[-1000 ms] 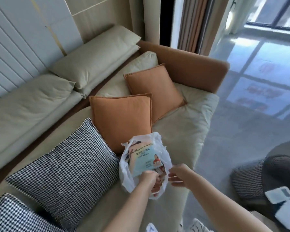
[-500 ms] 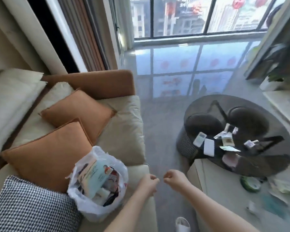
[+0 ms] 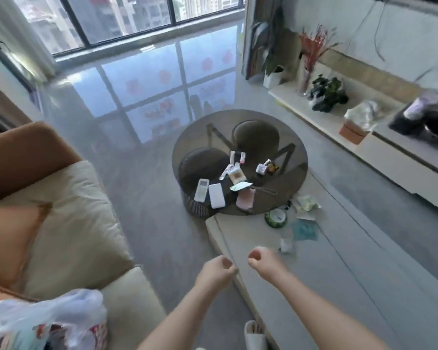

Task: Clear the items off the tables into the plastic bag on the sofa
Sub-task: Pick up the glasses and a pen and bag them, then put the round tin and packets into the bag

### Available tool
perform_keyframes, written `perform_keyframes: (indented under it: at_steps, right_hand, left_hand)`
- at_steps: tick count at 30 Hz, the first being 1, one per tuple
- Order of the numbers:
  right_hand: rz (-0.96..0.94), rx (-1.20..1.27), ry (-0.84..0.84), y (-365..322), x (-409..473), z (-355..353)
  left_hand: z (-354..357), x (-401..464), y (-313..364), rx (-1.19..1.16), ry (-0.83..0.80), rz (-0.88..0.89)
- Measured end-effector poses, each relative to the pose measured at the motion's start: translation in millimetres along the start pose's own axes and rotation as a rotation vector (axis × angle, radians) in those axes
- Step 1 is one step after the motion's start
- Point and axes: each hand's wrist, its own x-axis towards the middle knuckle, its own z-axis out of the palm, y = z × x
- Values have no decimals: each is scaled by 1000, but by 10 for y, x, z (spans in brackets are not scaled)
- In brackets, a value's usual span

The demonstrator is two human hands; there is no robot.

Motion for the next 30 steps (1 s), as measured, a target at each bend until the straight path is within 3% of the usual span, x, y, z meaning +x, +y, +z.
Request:
perform_keyframes:
  at_steps: [14, 30]
  right_hand:
    - [263, 176, 114, 1658, 701, -953]
    - [433, 244, 99, 2697, 2457, -74]
  left_hand:
    - [1147, 969, 1067, 280, -146, 26]
    - [2309, 3088, 654, 375, -188, -56]
